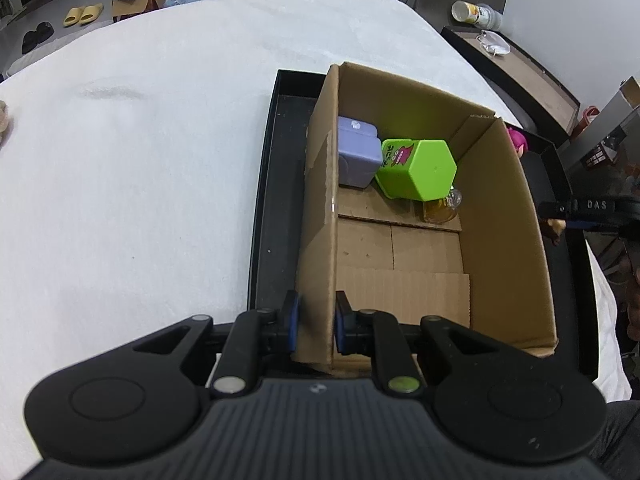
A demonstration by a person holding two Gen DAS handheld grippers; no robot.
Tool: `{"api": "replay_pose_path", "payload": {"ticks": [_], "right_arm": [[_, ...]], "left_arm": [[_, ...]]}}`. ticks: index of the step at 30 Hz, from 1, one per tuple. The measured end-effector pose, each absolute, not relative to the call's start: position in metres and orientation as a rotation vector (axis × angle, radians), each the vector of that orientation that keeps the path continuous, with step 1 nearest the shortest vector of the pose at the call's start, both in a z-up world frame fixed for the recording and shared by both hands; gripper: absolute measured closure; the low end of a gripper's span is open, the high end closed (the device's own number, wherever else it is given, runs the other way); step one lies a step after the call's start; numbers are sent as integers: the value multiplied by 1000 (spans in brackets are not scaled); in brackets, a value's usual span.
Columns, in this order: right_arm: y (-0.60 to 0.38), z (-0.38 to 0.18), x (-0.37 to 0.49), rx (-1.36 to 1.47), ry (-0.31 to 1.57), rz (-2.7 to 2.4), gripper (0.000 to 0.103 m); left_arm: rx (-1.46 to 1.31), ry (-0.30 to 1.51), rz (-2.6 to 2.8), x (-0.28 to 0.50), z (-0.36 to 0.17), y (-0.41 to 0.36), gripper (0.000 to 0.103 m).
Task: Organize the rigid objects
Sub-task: 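Carry the doll-head figure over the box and release it with the right tool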
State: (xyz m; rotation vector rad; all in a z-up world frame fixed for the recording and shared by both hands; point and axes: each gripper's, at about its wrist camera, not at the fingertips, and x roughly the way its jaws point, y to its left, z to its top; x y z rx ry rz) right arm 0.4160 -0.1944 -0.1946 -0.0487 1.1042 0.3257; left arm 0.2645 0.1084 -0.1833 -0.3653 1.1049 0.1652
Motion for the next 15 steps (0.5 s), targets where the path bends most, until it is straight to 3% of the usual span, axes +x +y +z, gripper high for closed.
{"api": "replay_pose_path", "payload": {"ticks": [15], "right_arm": [[-186, -152, 389, -54, 1046, 350, 61]], "left_arm": [[-362, 1075, 145, 253, -173, 107, 87]]}}
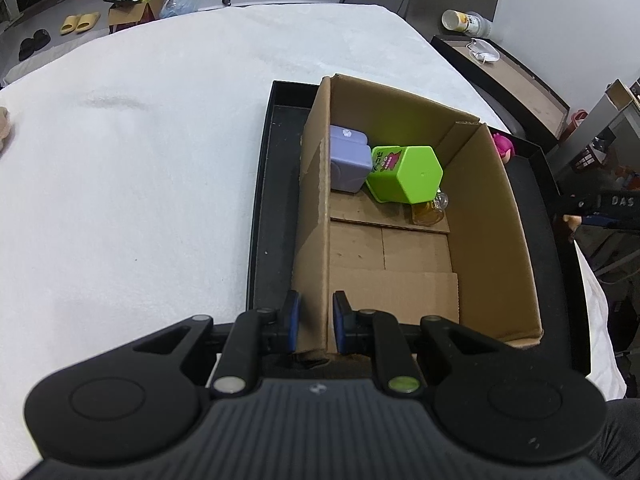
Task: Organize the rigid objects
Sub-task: 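Carry the doll-head figure over the box and release it with the right tool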
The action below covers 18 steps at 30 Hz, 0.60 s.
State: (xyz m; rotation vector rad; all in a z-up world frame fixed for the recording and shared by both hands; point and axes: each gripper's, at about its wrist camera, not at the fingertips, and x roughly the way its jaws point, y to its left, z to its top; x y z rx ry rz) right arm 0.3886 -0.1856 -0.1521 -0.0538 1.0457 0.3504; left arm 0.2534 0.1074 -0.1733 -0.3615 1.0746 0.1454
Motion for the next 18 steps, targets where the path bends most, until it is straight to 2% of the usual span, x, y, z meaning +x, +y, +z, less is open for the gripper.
{"api": "replay_pose_path", "payload": {"ticks": [5, 18], "right_arm": [[-180, -136, 383, -38, 1026, 364, 61], [-143, -105, 366, -89, 972, 421, 61]], "left_arm": [[-375, 1060, 144, 249, -171, 109, 90], [-389, 1052, 117, 246, -171, 114, 91]]}}
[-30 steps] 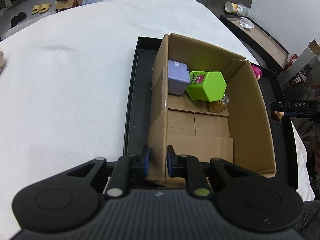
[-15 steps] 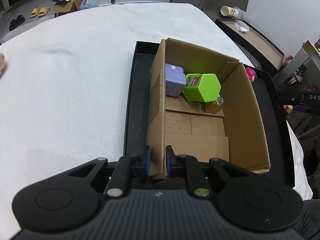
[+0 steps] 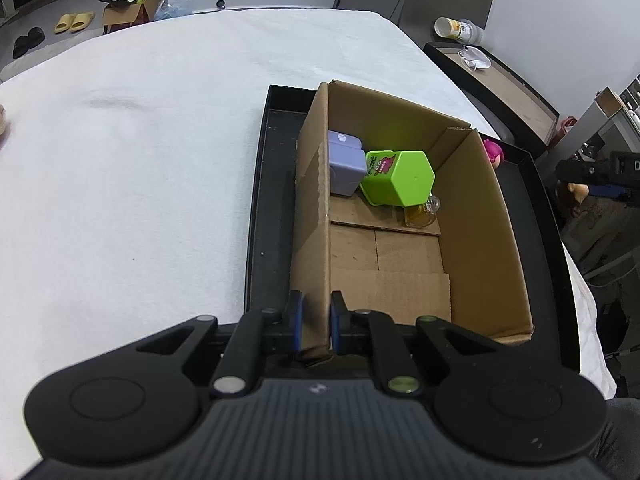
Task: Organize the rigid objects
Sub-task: 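Carry the doll-head figure over the box and release it with the right tool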
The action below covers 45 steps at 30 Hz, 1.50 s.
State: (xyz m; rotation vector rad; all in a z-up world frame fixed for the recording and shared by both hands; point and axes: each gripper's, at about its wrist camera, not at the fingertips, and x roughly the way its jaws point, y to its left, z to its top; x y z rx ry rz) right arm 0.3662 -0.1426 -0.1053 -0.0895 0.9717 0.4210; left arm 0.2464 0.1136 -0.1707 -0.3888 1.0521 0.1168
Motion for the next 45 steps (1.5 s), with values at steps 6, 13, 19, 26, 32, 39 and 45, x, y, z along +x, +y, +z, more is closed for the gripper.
{"api": "replay_pose_path", "payload": {"ticks": [6, 13, 19, 26, 32, 39, 45], "right_arm": [[-124, -102, 359, -125, 964, 442, 61], [-99, -101, 347, -165, 964, 472, 61], [-72, -103, 336, -188, 966, 505, 61], [-42, -110, 327, -216, 981, 547, 61], [-22, -114, 320, -238, 989, 585, 60], [-7, -117, 318, -242, 1001, 611, 60], [5, -121, 321, -241, 1023, 632, 60]], "left_arm": [[-402, 1049, 107, 245, -171, 117, 90], [-422, 1031, 91, 241, -169, 120, 90], [-426, 1025, 86, 240, -170, 122, 90], [-436, 1013, 91, 238, -170, 124, 90], [-440, 1012, 90, 236, -170, 124, 90], [-446, 1014, 90, 236, -170, 124, 90], [-448, 1015, 92, 237, -170, 125, 90]]}}
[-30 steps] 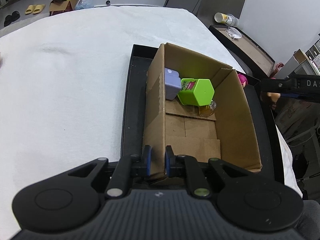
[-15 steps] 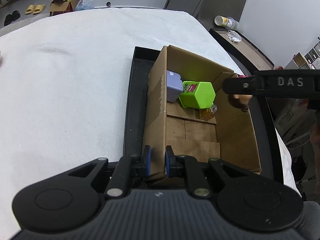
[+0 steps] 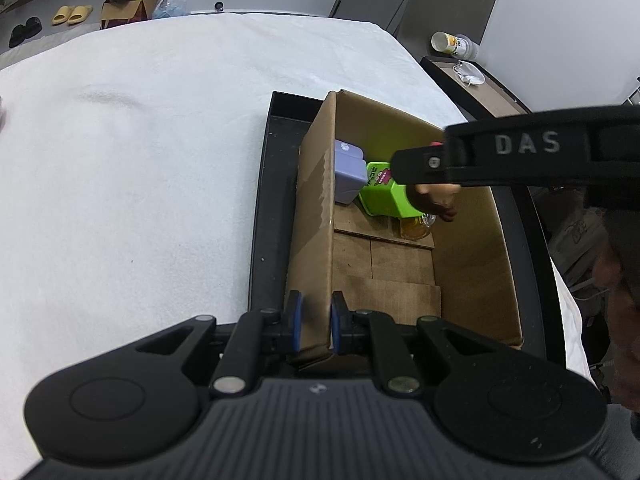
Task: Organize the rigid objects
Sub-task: 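Carry the doll-head figure over the box and release it with the right tool, then move the right tool to the white charger plug and grasp it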
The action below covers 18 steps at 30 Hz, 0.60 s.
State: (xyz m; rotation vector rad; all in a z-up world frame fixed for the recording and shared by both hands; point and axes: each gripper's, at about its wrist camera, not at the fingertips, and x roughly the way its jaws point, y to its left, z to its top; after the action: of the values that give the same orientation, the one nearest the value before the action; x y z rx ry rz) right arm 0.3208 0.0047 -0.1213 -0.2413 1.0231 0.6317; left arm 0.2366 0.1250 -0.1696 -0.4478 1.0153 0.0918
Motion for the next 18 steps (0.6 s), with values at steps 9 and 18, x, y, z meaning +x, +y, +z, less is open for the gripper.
{"api": "replay_pose_path", "payload": {"ticks": [9, 18], "right_arm": [[2, -114, 318, -205, 978, 645, 32], [-40, -103, 314, -149, 929, 617, 14]], "left_arm": [[-449, 1012, 92, 236, -170, 125, 90], [-436, 1023, 102, 238, -171, 123, 90]]}}
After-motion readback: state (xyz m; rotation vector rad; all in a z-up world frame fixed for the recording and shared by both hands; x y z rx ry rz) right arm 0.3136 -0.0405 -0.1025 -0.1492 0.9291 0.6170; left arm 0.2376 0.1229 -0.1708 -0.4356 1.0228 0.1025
